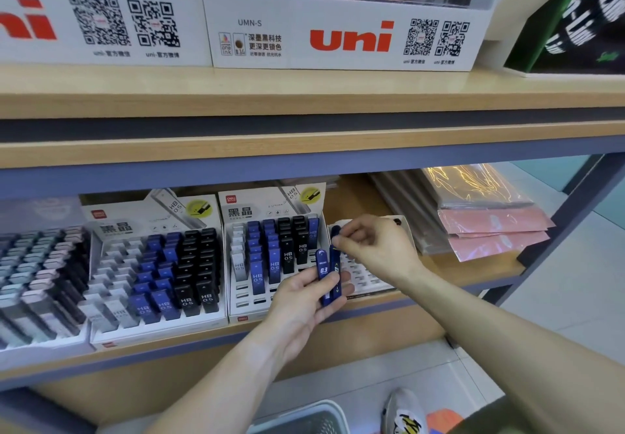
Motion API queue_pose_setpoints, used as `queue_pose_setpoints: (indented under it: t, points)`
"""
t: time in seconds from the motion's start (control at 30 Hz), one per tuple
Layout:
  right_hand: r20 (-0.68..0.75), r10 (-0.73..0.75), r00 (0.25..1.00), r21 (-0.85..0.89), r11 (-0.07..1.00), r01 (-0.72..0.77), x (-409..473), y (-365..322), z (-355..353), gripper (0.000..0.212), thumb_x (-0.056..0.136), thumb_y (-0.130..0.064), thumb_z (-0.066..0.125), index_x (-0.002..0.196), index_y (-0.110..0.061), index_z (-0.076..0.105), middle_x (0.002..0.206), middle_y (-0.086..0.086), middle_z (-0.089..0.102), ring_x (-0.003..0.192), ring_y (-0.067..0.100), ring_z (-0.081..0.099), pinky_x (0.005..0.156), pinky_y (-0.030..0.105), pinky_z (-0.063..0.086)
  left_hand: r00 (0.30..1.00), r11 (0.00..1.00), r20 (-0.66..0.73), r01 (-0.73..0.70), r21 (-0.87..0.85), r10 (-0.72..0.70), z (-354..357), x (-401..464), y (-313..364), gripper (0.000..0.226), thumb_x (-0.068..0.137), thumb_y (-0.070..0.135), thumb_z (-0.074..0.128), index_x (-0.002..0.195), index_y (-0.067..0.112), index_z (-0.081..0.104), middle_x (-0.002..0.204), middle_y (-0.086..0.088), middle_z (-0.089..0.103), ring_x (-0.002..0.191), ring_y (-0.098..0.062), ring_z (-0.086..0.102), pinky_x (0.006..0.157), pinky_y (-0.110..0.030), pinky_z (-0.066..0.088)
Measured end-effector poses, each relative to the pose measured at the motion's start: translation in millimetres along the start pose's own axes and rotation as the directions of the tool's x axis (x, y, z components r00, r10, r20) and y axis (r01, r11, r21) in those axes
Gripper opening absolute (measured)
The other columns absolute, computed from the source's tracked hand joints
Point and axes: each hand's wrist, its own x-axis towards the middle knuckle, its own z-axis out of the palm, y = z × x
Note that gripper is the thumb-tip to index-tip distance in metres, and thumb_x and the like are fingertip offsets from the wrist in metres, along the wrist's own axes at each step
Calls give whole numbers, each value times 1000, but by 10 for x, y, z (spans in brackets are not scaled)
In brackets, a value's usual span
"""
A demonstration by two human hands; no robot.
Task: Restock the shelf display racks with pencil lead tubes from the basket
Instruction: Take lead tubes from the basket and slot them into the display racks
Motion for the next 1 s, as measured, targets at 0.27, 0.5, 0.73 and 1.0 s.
queue_pose_setpoints:
  t: [0.27,0.5,0.73,1.0]
  points:
    - [119,-35,992,-52,998,41,-111,-65,-38,21,77,-32,87,92,-29,72,80,-12,74,71,-3,68,72,19,58,997,1000,-67,-24,-4,23,8,-14,-41,22,93,3,68,115,4,72,106,-14,77,100,-28,75,86,-32,62]
    - [196,59,979,155,984,-90,-93,18,-95,23,84,-10,80,103,-23,77,94,-2,78,86,9,75,89,36,61,998,997,-66,-11,-70,6,-6,1,-42,20,96,0,63,114,-3,72,110,-21,75,104,-34,73,95,-43,58]
    - [204,47,978,236,967,-96,-114,25,-80,22,83,-3,81,99,-17,77,92,3,79,86,11,75,87,33,62,991,996,-133,-5,-84,-6,3,-3,-73,21,91,-6,65,110,-1,73,107,-19,76,102,-32,74,95,-44,57]
    - [159,113,981,349,923,-163,-159,64,-53,19,83,-3,80,97,-14,78,90,3,79,85,14,77,81,32,62,989,992,-144,8,-125,-26,32,-15,-87,24,90,-6,67,112,0,72,108,-18,76,104,-30,74,94,-42,57]
